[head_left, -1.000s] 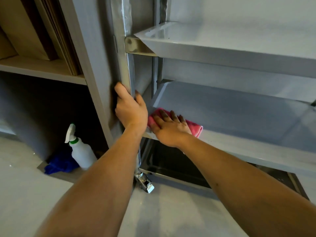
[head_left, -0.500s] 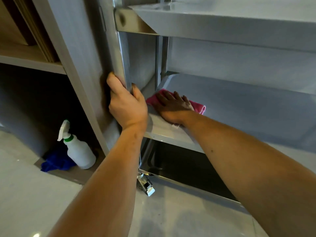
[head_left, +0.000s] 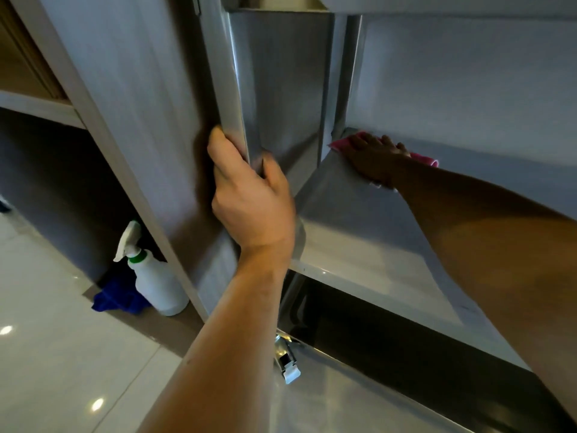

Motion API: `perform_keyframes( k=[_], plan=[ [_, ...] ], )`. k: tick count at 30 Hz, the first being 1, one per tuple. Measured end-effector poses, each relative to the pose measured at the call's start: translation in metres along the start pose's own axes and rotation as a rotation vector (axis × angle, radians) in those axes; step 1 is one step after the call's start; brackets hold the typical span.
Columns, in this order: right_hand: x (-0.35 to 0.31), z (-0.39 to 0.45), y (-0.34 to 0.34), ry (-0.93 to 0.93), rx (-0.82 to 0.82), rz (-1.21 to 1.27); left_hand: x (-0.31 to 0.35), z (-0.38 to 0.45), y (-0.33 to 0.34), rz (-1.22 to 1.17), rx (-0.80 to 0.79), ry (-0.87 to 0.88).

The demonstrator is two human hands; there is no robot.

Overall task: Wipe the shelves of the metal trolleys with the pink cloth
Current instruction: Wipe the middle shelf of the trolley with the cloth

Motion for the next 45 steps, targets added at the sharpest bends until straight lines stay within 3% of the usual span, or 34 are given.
perform_keyframes(
  k=[7, 15, 20, 24, 27, 33, 38, 42, 45],
  plan=[
    [0.000, 0.013, 0.000, -0.016, -0.036, -0.070, -0.004, -0.003, 0.001, 0.006, 0.036, 0.037],
    [-0.044, -0.065, 0.003, -0.070, -0.012, -0.046, -0.007, -0.007, 0.002, 0.017, 0.032, 0.031],
    [-0.072, -0.154, 0.003, -0.081, -0.053, -0.002, 0.007, -0.012, -0.006, 0.042, 0.081, 0.340],
    [-0.074, -0.202, -0.006, -0.097, -0.104, 0.007, 0.006, -0.020, -0.001, 0.124, -0.046, 0.442],
    [-0.072, -0.221, -0.011, -0.106, -0.146, 0.037, 0.007, -0.024, 0.003, 0.214, -0.121, 0.657],
    [-0.067, -0.234, -0.011, -0.117, -0.137, 0.047, 0.021, -0.043, -0.001, 0.129, -0.228, 0.879],
    [-0.059, -0.237, -0.005, -0.152, -0.128, 0.033, 0.025, -0.042, -0.006, 0.103, -0.299, 0.818],
    [-0.052, -0.224, -0.002, -0.193, -0.128, -0.006, 0.043, -0.054, -0.003, -0.141, -0.543, 0.756],
    [-0.043, -0.212, 0.000, -0.224, -0.101, -0.008, 0.048, -0.052, 0.012, -0.141, -0.635, 0.512]
  ],
)
Point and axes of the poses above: each hand's wrist, its own z-axis towards the middle knuckle, its own y-axis out of the palm, x = y × z, the point moved 5 cm from there along z, towards the middle knuckle, and after that the axes turned 6 degrees about x, right-handed, at the moved point
